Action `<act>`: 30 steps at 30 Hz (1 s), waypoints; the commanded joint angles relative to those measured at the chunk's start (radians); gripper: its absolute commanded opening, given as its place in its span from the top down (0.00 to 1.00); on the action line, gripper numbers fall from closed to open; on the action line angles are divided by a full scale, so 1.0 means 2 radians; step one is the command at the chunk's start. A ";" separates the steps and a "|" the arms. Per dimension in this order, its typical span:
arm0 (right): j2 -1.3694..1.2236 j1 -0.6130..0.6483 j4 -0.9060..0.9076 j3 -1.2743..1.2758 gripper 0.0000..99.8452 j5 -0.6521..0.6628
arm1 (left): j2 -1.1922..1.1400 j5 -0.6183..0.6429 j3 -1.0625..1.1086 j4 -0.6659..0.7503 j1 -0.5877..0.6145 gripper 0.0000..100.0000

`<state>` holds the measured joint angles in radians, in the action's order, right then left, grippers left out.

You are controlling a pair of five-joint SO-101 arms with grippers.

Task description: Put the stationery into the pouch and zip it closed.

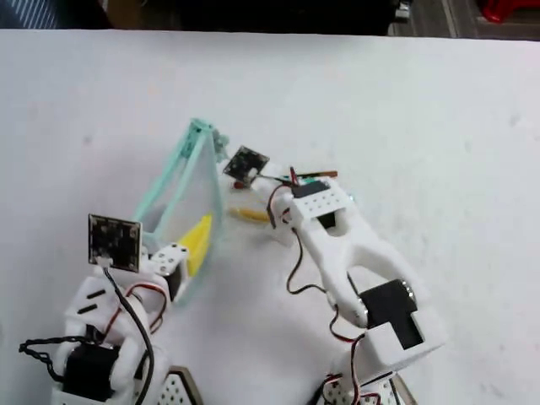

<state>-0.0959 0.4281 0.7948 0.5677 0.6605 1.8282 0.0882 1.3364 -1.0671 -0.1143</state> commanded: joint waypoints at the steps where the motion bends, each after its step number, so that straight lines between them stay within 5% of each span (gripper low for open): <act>1: -0.001 -0.002 0.024 -0.010 0.98 -0.002 | 0.000 0.001 -0.003 0.016 0.002 0.75; 30: 0.056 -0.053 0.009 0.043 0.98 -0.006 | 0.000 0.002 -0.004 0.012 0.001 0.75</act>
<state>-0.0606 0.3468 0.8454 0.5999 0.6605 1.8282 0.0882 1.3364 -1.0671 -0.1143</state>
